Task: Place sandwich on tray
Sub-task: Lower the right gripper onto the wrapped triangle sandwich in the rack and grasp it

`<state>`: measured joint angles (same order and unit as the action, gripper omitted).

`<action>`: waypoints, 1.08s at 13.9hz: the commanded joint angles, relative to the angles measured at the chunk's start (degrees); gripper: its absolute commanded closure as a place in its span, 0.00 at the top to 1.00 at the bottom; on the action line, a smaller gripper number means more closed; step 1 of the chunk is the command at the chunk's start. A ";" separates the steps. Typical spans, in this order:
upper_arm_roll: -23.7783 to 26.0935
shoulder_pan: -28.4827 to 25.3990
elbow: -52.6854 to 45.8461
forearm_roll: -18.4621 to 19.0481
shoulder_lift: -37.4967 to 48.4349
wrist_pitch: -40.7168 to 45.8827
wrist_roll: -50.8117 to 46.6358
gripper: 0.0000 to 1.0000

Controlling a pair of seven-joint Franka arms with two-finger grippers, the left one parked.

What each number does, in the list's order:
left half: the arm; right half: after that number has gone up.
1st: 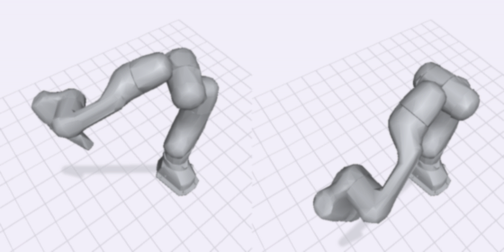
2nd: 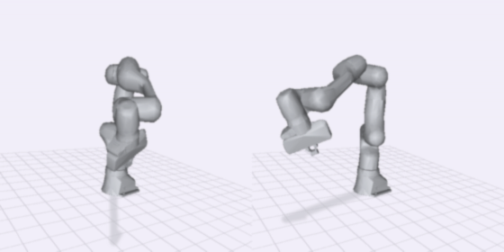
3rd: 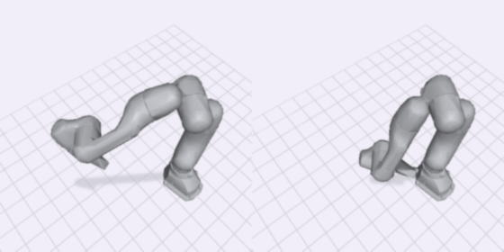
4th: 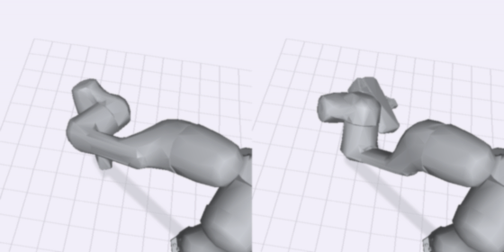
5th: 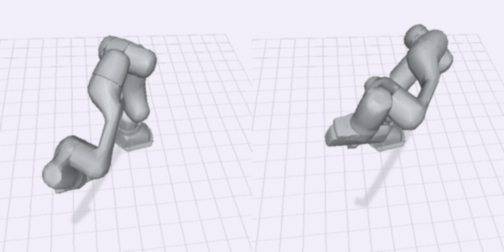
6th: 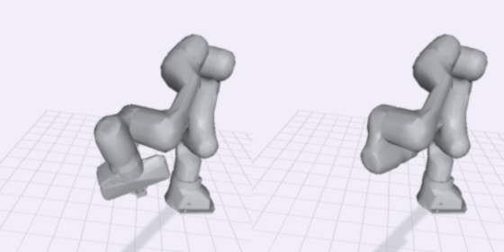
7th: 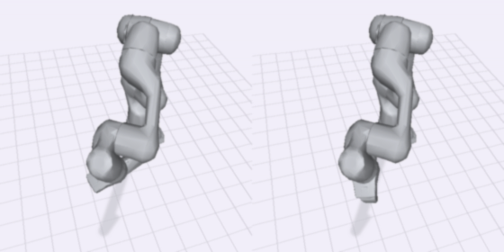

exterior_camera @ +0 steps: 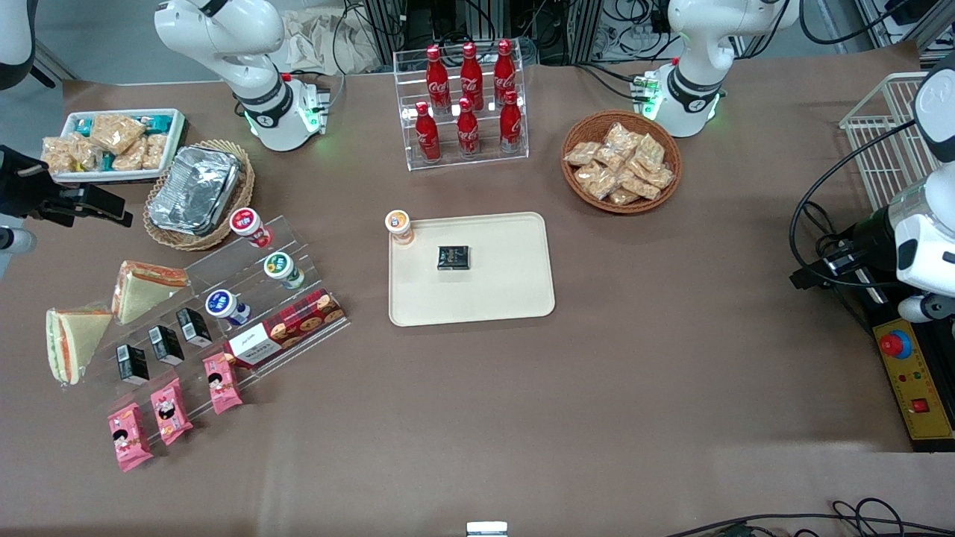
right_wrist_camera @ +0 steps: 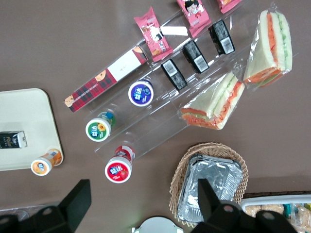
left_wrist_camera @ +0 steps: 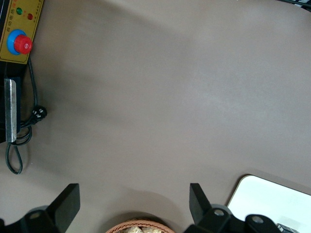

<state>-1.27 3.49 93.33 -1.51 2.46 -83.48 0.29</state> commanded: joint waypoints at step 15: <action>-7.96 9.24 0.98 4.85 -7.46 -13.00 13.86 0.98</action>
<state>-9.40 11.35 93.72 1.76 -3.04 -93.20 13.57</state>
